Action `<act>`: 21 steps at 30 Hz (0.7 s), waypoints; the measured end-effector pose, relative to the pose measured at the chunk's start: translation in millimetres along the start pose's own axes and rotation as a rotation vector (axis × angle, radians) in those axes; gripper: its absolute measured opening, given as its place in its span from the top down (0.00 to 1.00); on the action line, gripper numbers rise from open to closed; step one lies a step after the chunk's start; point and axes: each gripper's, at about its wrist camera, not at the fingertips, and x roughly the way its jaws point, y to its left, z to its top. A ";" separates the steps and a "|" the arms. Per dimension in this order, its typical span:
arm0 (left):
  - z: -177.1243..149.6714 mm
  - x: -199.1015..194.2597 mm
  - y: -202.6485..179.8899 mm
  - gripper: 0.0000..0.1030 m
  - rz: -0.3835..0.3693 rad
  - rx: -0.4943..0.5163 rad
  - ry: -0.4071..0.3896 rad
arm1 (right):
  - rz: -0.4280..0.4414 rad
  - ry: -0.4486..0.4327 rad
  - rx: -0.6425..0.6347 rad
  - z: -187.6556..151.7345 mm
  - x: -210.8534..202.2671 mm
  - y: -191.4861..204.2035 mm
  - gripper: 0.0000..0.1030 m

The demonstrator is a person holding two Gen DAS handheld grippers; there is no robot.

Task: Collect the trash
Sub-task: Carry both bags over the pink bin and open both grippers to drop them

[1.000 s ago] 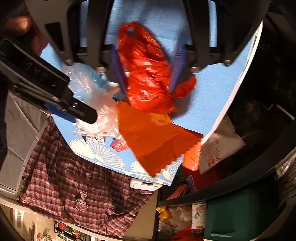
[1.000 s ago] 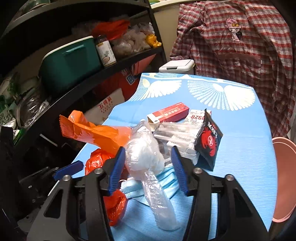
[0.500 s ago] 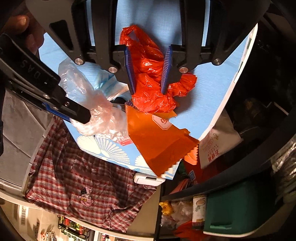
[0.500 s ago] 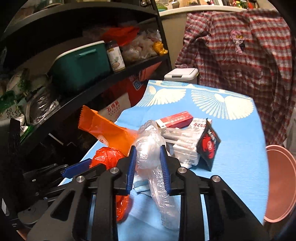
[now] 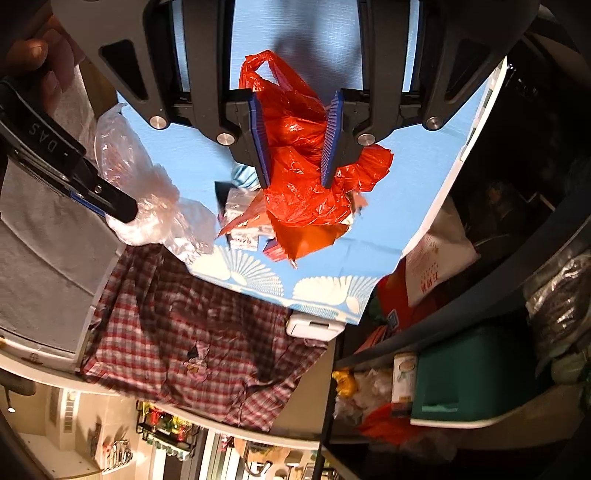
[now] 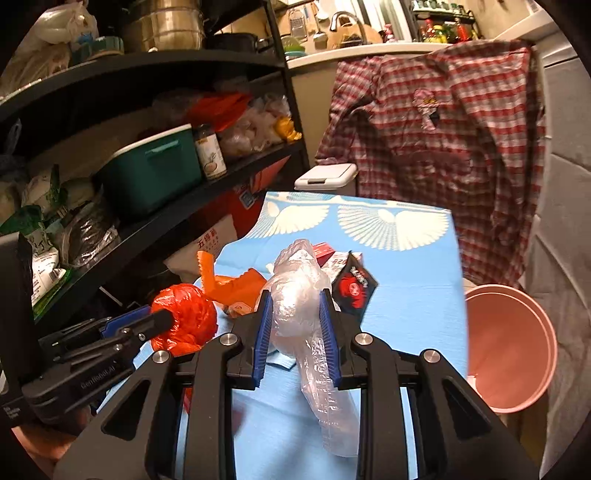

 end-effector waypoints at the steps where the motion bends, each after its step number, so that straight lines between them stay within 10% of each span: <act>1: 1.0 -3.9 -0.7 0.74 0.003 0.000 -0.013 | -0.005 -0.008 0.001 0.9 -6.0 -2.2 0.74; 21: 58.4 -65.2 -55.2 0.74 -0.139 0.132 -0.159 | -0.166 -0.176 0.052 51.9 -114.2 -77.7 0.74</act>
